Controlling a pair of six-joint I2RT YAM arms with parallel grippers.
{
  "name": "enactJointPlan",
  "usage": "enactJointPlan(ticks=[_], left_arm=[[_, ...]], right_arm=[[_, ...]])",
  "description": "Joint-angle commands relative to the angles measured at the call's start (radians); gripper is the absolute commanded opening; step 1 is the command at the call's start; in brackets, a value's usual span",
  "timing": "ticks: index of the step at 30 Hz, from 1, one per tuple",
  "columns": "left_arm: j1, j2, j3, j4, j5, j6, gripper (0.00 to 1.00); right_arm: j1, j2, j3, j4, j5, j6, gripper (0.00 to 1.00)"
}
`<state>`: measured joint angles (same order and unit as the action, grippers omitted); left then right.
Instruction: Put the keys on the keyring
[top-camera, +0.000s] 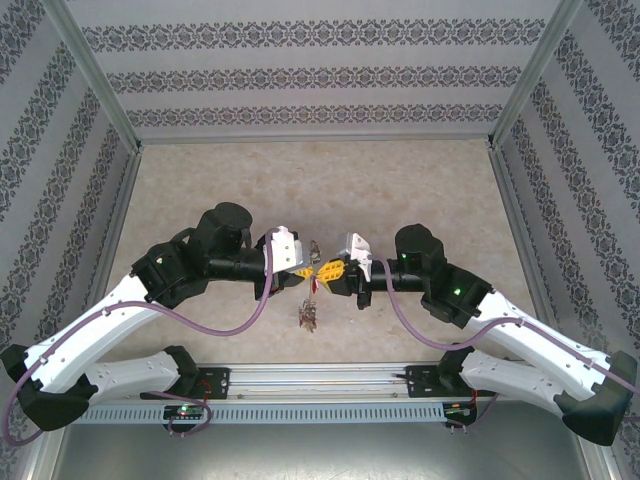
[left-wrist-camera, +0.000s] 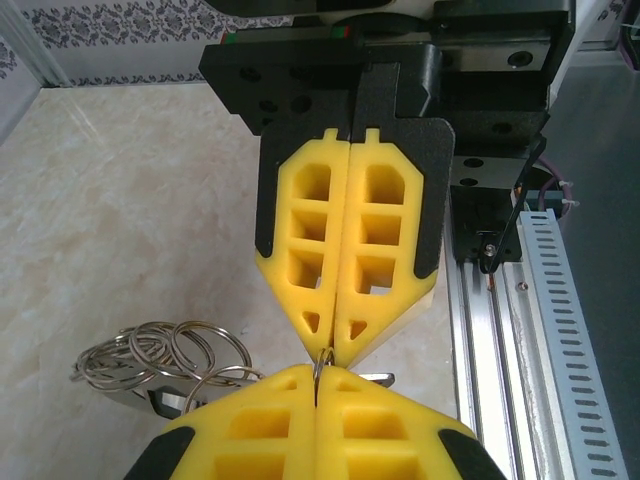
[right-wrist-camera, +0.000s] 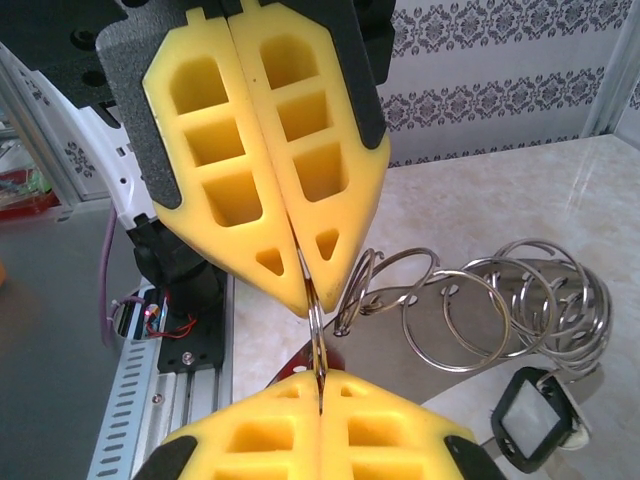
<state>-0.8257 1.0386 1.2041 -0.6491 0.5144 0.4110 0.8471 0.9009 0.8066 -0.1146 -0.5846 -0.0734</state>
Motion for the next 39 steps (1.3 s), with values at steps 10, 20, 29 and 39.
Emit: enactJointPlan(ticks=[10,20,29,39], left_arm=[[-0.013,-0.032,0.002,0.124,-0.006,-0.016,0.0],[-0.012,-0.037,-0.008,0.135,-0.008,-0.015,0.0],[-0.01,-0.041,-0.009,0.138,-0.007,-0.016,0.0],[-0.009,-0.049,-0.019,0.141,-0.007,-0.022,0.0]], right_arm=[[0.011,0.004,-0.027,-0.003,0.027,0.021,0.08],[0.012,-0.014,-0.047,0.006,0.032,0.038,0.14],[0.012,-0.016,-0.049,0.017,0.031,0.036,0.08],[0.012,-0.016,-0.047,0.035,0.014,0.044,0.14]])
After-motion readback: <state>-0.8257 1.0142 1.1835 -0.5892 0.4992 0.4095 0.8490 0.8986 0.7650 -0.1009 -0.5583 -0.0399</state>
